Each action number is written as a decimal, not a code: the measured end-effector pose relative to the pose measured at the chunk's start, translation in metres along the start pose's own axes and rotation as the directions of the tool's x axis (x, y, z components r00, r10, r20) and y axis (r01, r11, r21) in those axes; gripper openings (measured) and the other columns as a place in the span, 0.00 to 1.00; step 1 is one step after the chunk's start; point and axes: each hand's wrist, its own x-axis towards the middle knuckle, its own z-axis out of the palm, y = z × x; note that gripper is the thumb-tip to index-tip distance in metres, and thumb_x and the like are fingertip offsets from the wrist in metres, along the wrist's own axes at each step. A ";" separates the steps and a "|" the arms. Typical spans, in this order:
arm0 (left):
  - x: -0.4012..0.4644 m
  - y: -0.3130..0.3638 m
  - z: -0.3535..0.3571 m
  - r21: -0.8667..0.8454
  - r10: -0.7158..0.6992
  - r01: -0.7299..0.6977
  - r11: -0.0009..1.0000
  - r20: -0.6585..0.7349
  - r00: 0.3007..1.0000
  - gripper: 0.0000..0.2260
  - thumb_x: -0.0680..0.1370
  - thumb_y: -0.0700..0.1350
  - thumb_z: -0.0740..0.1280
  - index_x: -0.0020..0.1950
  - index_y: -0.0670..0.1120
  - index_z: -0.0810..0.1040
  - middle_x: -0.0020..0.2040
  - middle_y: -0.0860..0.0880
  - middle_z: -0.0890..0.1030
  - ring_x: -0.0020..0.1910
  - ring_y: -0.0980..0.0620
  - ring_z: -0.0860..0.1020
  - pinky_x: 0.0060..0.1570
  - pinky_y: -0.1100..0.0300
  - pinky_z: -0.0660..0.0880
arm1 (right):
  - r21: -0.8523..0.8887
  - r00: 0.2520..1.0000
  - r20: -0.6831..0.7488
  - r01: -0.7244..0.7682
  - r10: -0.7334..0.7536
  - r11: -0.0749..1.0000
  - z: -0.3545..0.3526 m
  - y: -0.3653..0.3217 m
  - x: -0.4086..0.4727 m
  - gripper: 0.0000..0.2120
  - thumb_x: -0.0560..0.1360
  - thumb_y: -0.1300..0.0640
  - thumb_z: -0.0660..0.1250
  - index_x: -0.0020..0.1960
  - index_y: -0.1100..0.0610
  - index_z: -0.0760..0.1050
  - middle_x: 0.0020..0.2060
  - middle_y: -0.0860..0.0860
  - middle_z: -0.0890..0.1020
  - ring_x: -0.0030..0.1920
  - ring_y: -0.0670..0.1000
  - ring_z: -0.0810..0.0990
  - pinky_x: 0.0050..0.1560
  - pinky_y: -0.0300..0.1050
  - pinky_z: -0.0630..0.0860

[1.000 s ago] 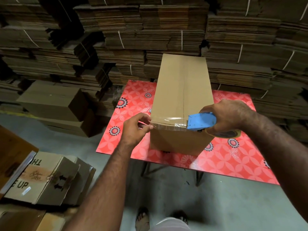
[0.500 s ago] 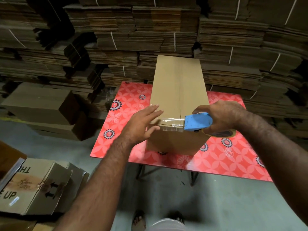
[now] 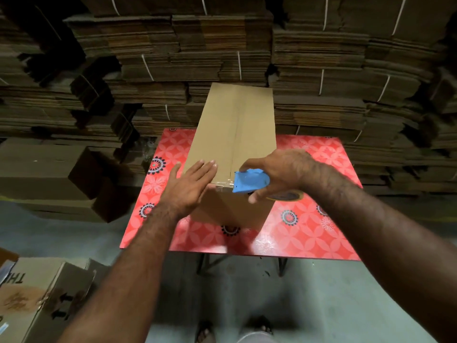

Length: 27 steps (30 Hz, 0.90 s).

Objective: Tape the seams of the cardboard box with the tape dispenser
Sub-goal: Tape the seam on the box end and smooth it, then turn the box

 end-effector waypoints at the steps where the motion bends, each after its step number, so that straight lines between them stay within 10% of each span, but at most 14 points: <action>1: 0.000 -0.004 -0.003 0.002 -0.005 0.005 1.000 0.012 1.000 0.26 0.82 0.60 0.43 0.79 0.55 0.58 0.79 0.58 0.58 0.78 0.54 0.59 0.72 0.34 0.53 | -0.018 1.000 -0.013 0.012 -0.012 1.000 -0.002 -0.005 0.004 0.40 0.62 0.19 0.62 0.70 0.32 0.61 0.51 0.49 0.81 0.49 0.54 0.78 0.41 0.47 0.71; 27: 0.008 0.017 0.011 0.042 0.047 -0.046 0.998 -0.029 0.998 0.23 0.84 0.56 0.48 0.80 0.56 0.57 0.79 0.57 0.60 0.78 0.53 0.61 0.72 0.45 0.61 | -0.039 0.991 -0.127 -0.032 0.027 0.999 0.036 0.045 -0.025 0.35 0.66 0.23 0.60 0.71 0.28 0.60 0.53 0.41 0.83 0.49 0.50 0.81 0.37 0.42 0.73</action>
